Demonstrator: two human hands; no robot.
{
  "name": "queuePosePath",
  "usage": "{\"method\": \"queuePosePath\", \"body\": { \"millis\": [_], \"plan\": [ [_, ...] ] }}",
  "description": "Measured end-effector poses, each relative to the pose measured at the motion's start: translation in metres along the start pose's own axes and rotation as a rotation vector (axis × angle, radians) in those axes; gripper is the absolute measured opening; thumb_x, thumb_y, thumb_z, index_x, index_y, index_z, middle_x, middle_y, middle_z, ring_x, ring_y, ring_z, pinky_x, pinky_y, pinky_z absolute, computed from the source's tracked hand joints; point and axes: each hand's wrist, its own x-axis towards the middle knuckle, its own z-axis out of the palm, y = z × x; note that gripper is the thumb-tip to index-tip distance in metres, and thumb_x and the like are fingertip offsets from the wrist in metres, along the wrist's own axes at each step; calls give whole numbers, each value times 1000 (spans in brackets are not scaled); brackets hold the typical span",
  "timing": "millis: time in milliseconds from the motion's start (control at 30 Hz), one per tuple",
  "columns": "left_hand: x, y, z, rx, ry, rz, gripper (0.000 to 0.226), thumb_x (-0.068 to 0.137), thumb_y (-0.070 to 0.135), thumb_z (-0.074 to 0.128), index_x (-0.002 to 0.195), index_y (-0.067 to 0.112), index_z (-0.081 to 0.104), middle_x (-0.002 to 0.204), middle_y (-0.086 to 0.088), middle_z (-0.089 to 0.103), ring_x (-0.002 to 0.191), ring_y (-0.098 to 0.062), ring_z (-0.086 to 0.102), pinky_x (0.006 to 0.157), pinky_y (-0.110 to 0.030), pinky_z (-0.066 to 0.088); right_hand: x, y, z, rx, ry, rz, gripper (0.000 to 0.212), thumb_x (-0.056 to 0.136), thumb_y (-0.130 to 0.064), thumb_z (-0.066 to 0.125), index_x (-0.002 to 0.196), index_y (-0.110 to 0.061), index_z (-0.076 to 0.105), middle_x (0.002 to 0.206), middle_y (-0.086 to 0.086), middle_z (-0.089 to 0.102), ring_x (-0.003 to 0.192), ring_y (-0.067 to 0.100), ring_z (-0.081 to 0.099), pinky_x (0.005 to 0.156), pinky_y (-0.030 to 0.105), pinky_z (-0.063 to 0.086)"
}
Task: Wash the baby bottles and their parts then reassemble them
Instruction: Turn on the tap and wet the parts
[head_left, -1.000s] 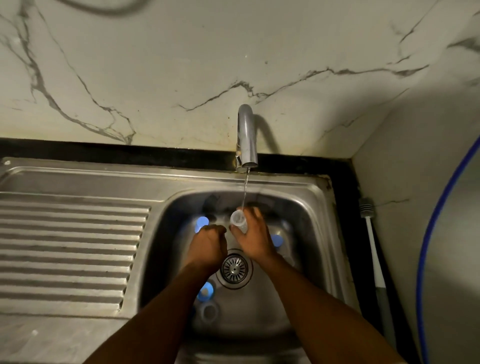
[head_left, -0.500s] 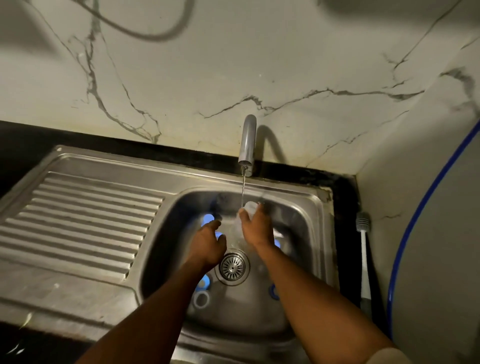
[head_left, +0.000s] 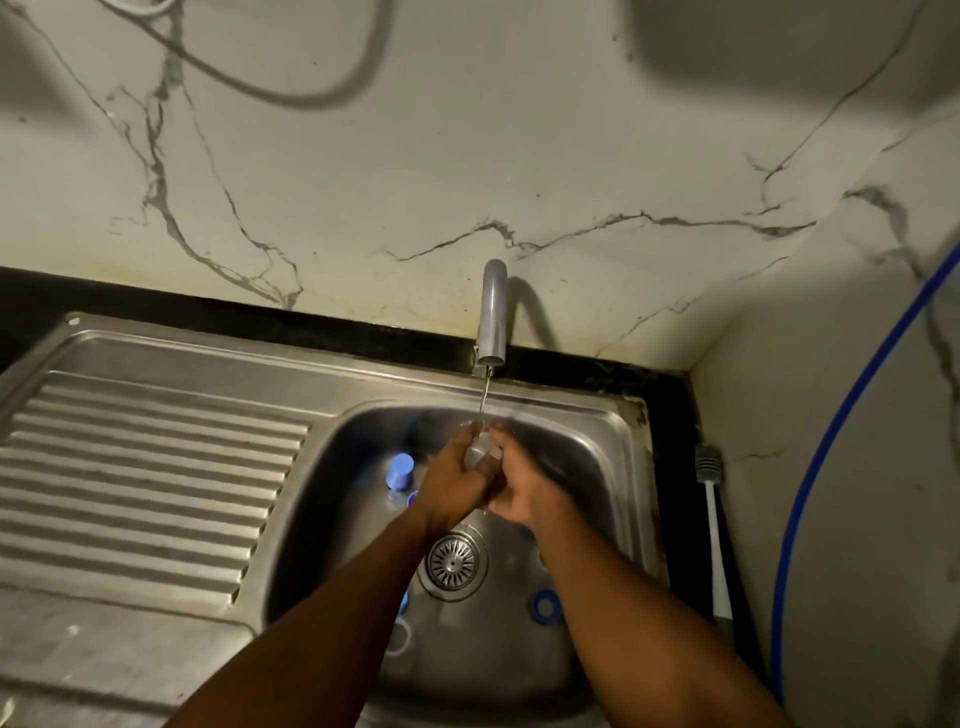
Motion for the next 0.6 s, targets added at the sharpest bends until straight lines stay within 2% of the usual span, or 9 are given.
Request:
{"method": "queuePosePath", "body": {
  "millis": [67,167,233,267,333,367,433,467,600],
  "plan": [
    [10,5,-2,-89,34,-6,36,101,12,55,137,12,57,122,-7,65,113,-17,62,105,-41,50,1,-4,7,30,-24,-15,50,93,-43,63,125,-6,63,113,18,72,103,29,70,78,38,59],
    [28,10,-7,-263,80,-84,23,103,17,53,115,10,70,107,-12,73,100,-20,70,97,-47,55,-8,-14,19,69,-30,-16,35,97,-36,58,111,-4,65,105,17,71,101,26,67,93,39,55],
    [28,11,-8,-307,90,-116,21,104,19,52,108,13,71,104,-9,74,102,-22,70,97,-44,56,-12,-19,25,62,22,-25,30,99,-32,58,106,-3,63,101,17,67,101,26,65,100,37,52],
    [30,12,-9,-329,60,-106,20,104,19,52,112,15,70,109,-8,72,106,-23,69,98,-42,54,-11,-18,24,51,34,-31,32,100,-31,57,113,-2,62,100,15,67,99,25,66,95,33,55],
    [29,12,-13,-367,-94,-71,27,101,20,59,128,18,61,124,-5,66,118,-24,62,99,-39,51,-14,-15,25,17,75,-58,39,104,-30,49,131,-3,56,92,7,65,76,14,69,66,20,58],
    [30,12,-17,-360,-219,-41,35,97,20,64,132,22,58,127,0,63,122,-23,60,96,-36,51,-17,-12,22,4,120,-54,37,105,-29,48,127,-2,58,83,6,65,61,10,67,53,15,53],
    [41,5,-30,-266,-602,63,35,89,26,73,121,34,60,123,7,66,121,-20,63,91,-30,54,-25,-3,15,-49,190,-12,30,104,-27,50,99,-1,62,62,7,64,41,7,57,40,11,41],
    [47,-4,-32,-221,-682,93,32,85,31,76,113,36,61,119,8,68,119,-20,64,90,-30,56,-30,1,12,-110,196,-6,29,105,-24,49,89,-3,61,57,7,62,38,6,54,38,11,38],
    [38,-25,-29,-112,-201,-15,30,88,30,76,112,30,56,111,0,65,104,-21,65,90,-44,58,-48,24,6,-483,232,-100,17,100,-4,50,88,-7,62,72,8,63,53,12,62,49,17,50]
  ]
}}
